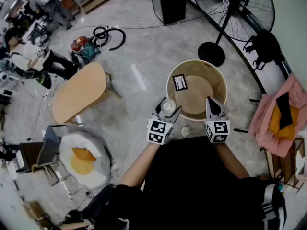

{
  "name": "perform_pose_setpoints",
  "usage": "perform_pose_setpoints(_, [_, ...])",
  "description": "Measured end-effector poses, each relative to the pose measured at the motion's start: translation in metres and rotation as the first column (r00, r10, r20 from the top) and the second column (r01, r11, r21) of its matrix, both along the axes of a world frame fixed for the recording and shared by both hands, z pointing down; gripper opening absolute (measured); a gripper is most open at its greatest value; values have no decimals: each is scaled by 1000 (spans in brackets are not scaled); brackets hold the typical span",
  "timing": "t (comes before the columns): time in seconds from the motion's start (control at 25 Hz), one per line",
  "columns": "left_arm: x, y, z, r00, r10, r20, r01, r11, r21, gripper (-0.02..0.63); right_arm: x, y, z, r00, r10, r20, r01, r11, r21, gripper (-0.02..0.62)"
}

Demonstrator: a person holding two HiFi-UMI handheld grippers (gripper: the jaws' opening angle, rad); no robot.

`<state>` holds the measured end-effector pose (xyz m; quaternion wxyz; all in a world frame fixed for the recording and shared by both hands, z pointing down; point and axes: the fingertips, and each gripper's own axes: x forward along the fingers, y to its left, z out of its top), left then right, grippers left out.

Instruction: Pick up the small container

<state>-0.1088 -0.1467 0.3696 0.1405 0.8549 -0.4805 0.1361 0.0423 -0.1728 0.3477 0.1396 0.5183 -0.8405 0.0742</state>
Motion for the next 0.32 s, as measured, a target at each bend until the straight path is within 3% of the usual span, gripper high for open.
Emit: perform_pose_setpoints(0.32, [0,-12,-4,1000,20,12,-20,999,26,345,6,-15,1,1000,27,-11,-27,1000,5,21])
